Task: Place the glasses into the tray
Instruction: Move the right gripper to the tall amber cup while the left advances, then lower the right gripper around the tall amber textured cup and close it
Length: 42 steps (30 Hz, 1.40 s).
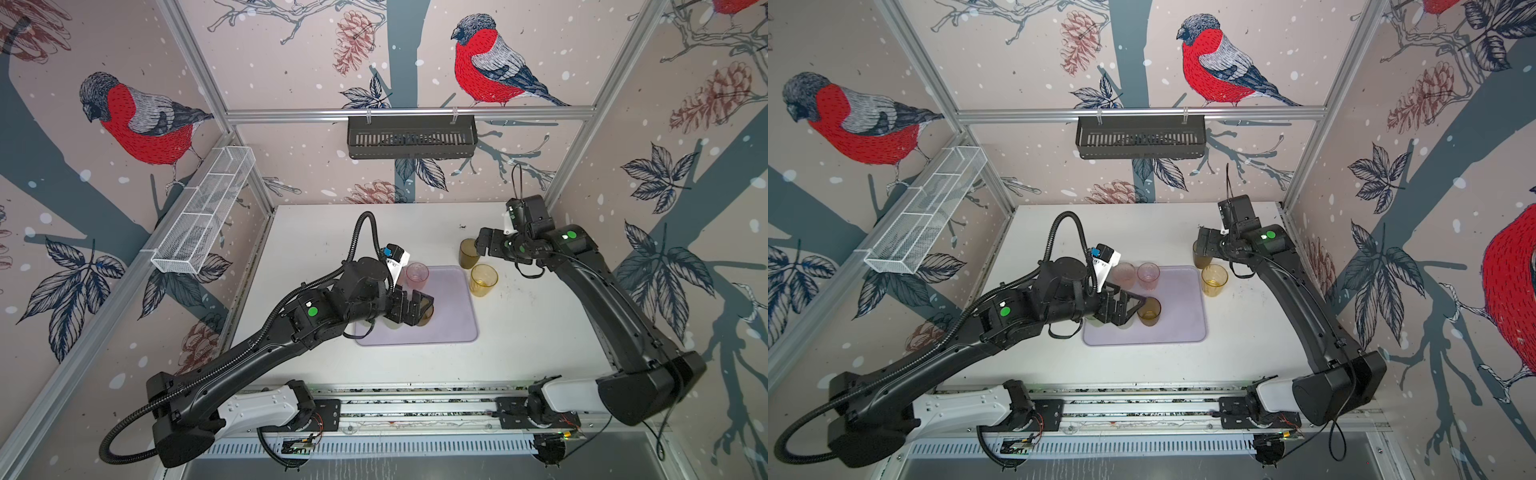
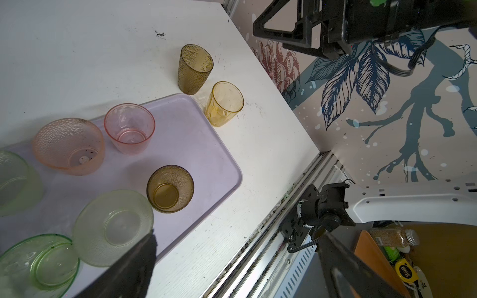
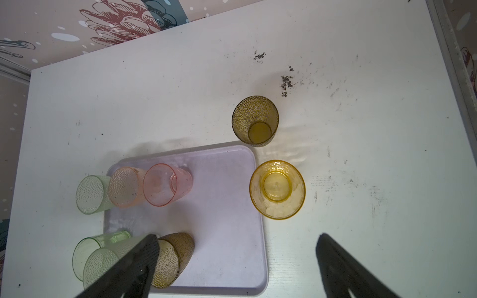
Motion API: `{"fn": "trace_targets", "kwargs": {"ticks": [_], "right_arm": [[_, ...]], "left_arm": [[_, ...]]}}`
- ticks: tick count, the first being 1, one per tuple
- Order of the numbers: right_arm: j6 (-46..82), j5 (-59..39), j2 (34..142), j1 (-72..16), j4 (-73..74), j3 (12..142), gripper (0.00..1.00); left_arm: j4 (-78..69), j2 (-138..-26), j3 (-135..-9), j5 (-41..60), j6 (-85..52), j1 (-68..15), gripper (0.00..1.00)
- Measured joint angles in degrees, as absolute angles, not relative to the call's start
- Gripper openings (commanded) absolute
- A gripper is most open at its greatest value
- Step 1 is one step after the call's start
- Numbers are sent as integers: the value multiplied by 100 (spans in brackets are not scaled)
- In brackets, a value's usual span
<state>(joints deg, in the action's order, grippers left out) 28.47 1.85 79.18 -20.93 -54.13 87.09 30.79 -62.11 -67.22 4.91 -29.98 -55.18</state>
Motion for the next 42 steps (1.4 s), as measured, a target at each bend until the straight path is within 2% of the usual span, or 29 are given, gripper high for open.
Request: {"fn": "trace_targets", "kwargs": {"ticks": [19,42], "right_arm": [[1557,14,9214,-1208,-5404,9522,96],[882,-408,10617,-816,-5557,10099,84]], "left_arm": [[2891,-7714,-7752,276,-2919,-5424,98],[2681,-8226,-7870,427,-3011,-5325,98]]}}
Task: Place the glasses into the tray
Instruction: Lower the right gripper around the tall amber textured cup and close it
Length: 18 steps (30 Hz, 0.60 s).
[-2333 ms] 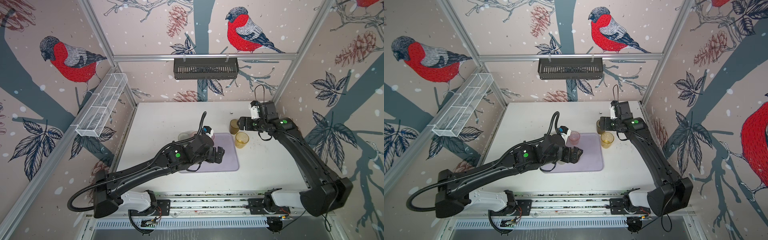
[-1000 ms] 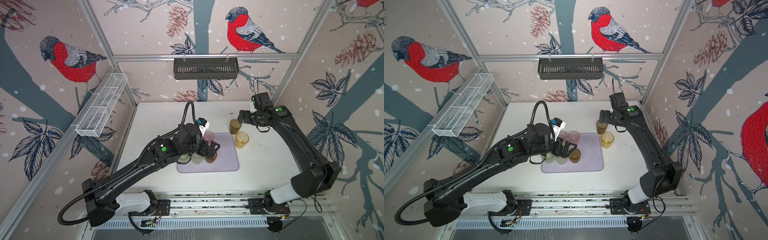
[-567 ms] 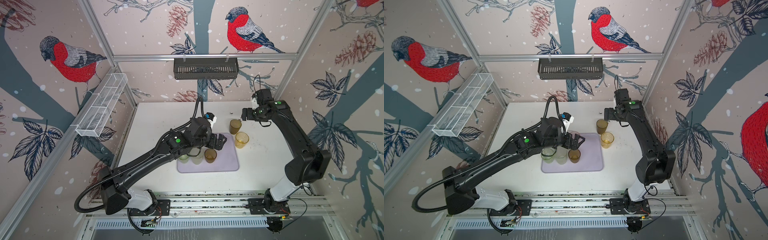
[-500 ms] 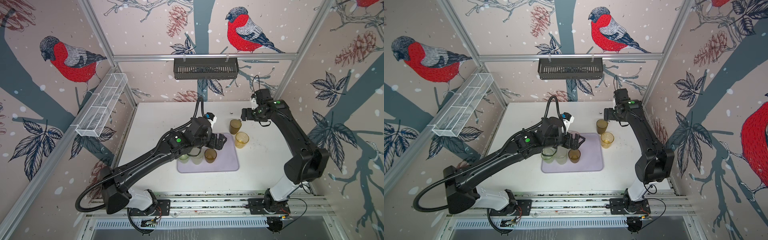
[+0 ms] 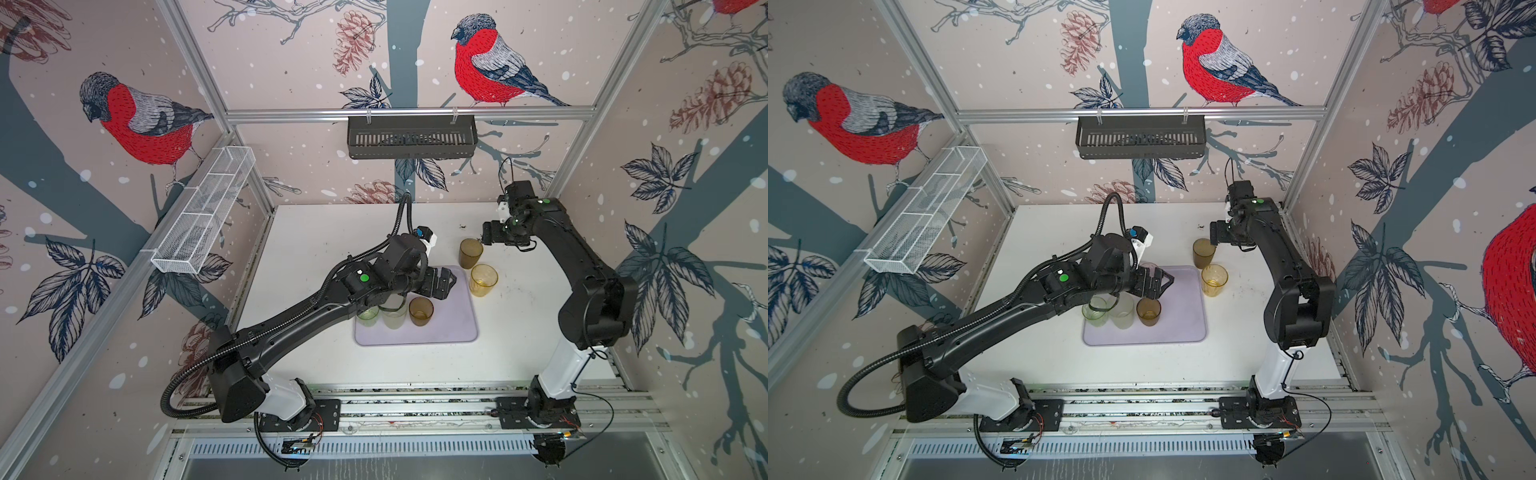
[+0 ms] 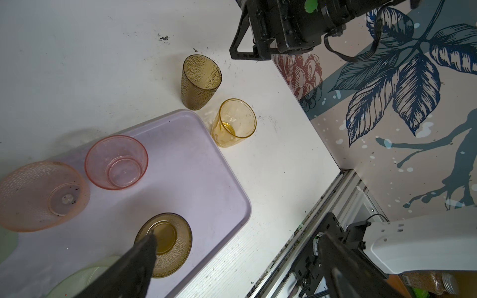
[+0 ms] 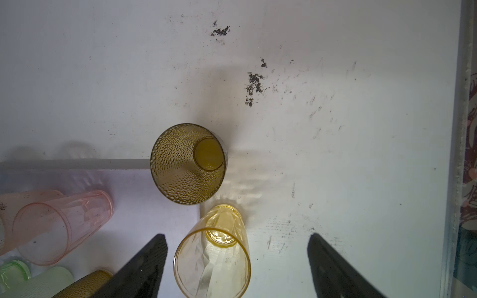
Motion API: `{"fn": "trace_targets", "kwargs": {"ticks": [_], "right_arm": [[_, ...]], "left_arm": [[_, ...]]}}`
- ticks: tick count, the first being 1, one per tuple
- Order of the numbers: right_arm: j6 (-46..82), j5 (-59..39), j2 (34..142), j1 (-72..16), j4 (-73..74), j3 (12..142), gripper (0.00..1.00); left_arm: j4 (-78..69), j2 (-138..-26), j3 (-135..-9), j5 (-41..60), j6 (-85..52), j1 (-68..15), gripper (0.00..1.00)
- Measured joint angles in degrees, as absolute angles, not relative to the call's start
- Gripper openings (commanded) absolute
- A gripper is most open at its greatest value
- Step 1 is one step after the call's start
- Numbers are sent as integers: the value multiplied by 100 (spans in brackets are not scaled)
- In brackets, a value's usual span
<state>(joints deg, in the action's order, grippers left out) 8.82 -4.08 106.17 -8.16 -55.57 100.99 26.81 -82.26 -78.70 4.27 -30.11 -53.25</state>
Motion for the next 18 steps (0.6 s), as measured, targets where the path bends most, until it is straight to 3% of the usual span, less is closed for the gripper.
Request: {"fn": "trace_targets", "kwargs": {"ticks": [11,18], "right_arm": [[749,-552,11308,-810,-5533,10545,74],[731,-589,11633,-832,-5520,10663,60]], "left_arm": [[2617,-8243,-7885,403,-3020,-5310,98],[2622,-8401,-8016,405,-3004,-5306,98]]}}
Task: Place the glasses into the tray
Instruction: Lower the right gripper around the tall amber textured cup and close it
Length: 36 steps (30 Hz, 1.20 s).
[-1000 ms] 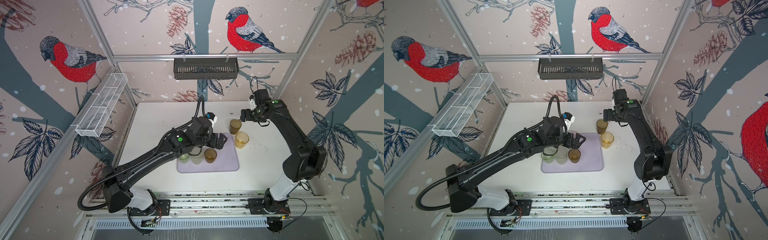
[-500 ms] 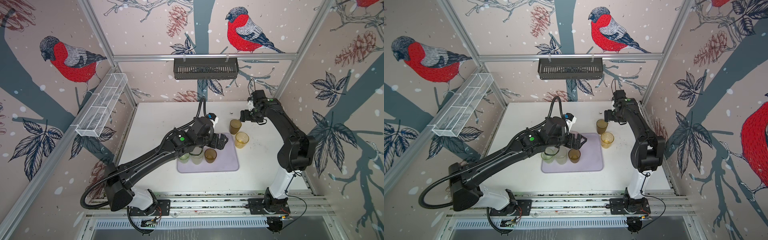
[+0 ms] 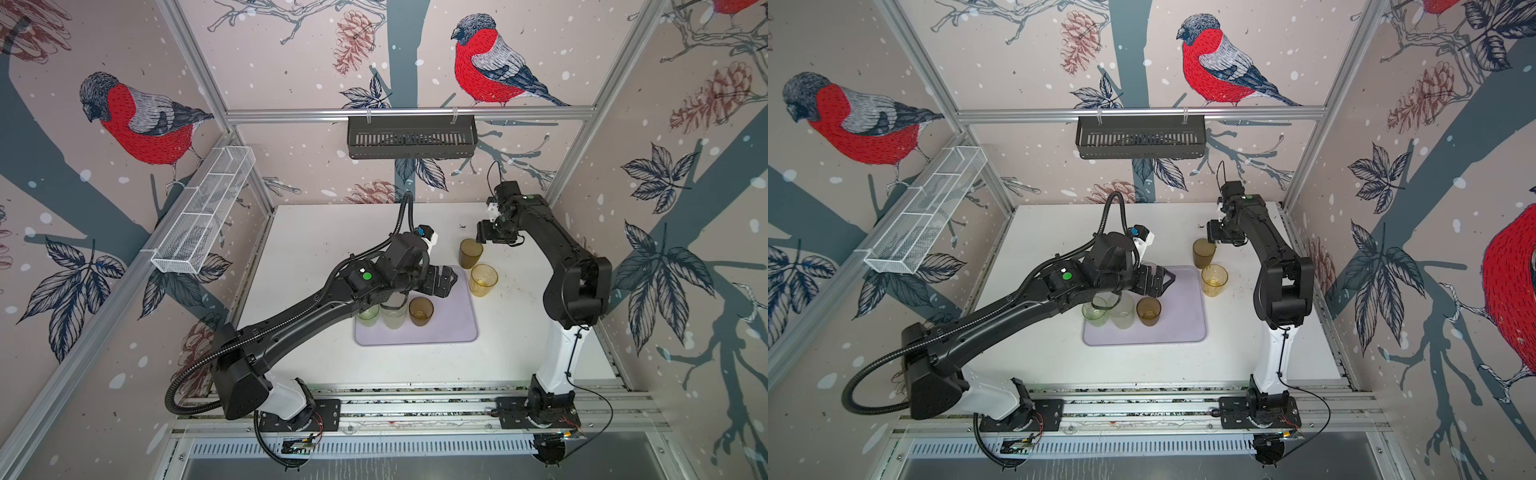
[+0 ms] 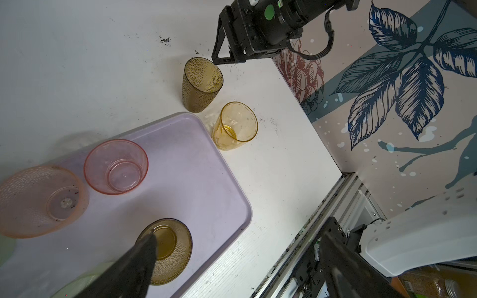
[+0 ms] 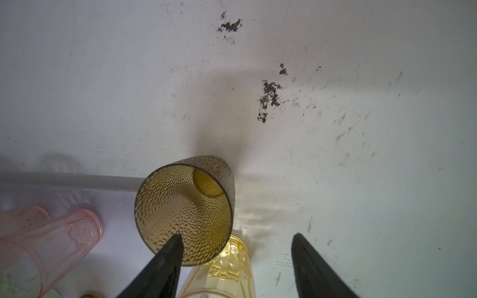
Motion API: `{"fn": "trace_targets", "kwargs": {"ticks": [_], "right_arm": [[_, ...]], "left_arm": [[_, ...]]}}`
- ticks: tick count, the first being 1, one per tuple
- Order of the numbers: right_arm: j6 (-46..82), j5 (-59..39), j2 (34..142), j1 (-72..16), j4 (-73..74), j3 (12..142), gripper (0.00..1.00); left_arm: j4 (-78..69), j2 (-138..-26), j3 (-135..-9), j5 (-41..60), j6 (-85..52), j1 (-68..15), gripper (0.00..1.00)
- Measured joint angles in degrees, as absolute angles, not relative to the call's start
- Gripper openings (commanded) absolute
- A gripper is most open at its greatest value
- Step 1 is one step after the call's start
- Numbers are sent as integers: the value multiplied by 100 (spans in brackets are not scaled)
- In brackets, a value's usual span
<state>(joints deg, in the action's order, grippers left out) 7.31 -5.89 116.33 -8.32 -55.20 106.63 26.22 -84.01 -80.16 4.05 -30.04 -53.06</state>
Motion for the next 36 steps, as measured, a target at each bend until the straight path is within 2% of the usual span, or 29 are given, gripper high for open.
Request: {"fn": "trace_targets", "kwargs": {"ticks": [3,18,36], "right_arm": [[731,-589,11734,-862,-5520,10715,54],[711,-513,12033,-1009,-5500,10779,35],[587,-314,12095,-1039,-5472,10718,21]], "left_arm": [[2620,-8451,-8071,408,-3000,-5306,98],[2628,-8521,-8112,427,-2963,-5273,98],[2626,-8519,-8106,427,-2965,-5266,98]]}}
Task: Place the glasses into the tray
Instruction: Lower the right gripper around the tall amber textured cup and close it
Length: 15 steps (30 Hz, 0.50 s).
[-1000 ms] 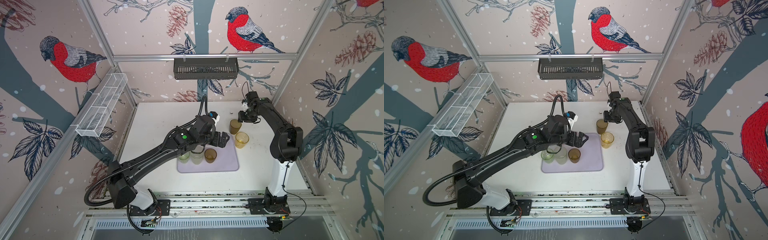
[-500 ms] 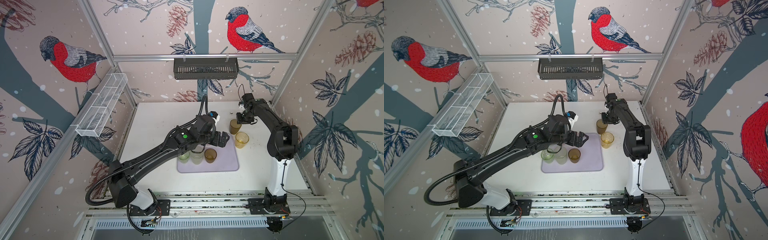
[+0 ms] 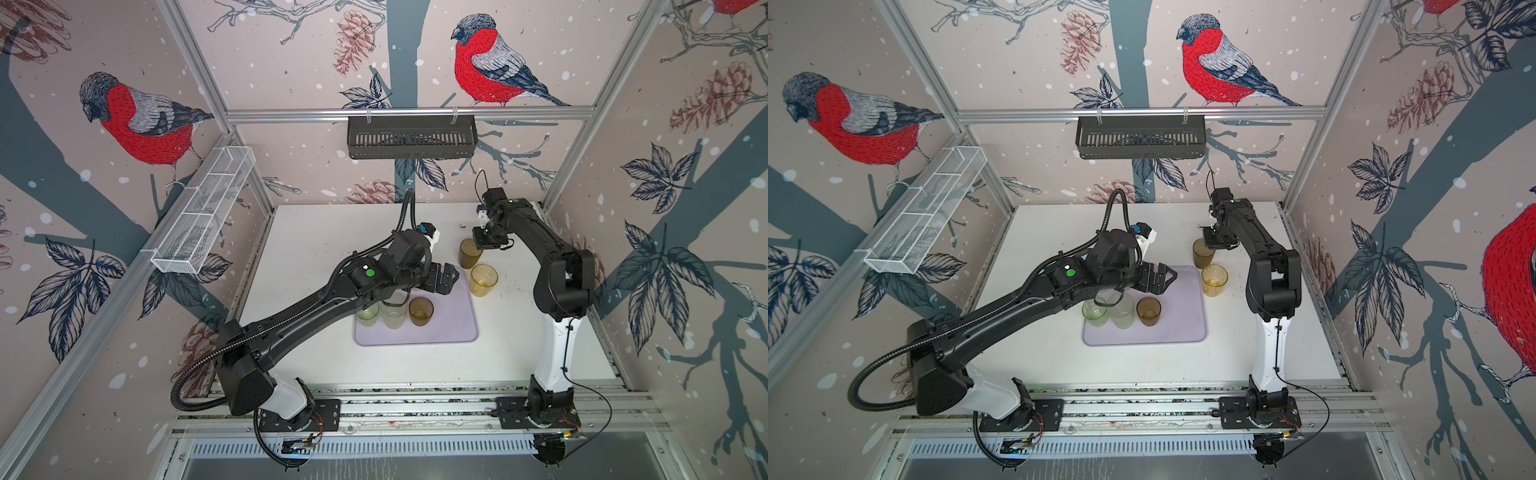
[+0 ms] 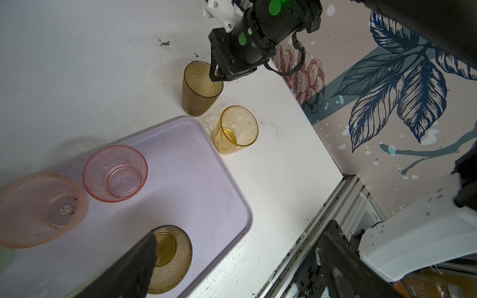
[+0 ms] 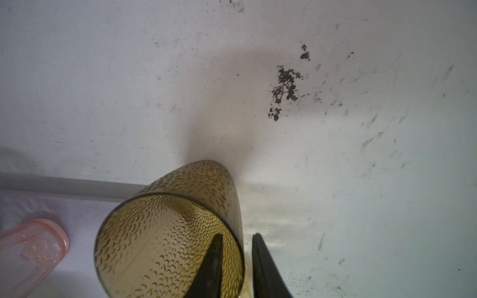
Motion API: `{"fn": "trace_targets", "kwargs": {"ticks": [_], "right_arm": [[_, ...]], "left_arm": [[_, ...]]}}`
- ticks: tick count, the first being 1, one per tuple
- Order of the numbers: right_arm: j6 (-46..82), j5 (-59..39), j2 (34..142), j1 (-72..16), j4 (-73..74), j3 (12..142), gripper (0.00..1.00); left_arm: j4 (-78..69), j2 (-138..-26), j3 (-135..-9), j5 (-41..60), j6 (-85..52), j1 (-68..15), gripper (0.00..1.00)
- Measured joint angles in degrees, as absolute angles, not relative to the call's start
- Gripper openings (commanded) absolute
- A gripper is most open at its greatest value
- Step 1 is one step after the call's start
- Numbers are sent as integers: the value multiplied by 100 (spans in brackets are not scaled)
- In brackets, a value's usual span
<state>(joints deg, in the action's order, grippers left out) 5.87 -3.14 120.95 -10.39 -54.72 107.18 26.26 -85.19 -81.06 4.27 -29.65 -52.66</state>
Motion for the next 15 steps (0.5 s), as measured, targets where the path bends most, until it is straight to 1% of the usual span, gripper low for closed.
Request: {"fn": "trace_targets", "kwargs": {"ticks": [9,15], "right_arm": [[585,-298,12099,-1041,-5430,10700,15],[585,-296,12099,-1041,-5398,10689,13]], "left_arm": [[2626,-8519,-8103,427,-2965,-5266,97],[2626,-8519,-8103,425,-2965,-5266,98]]}}
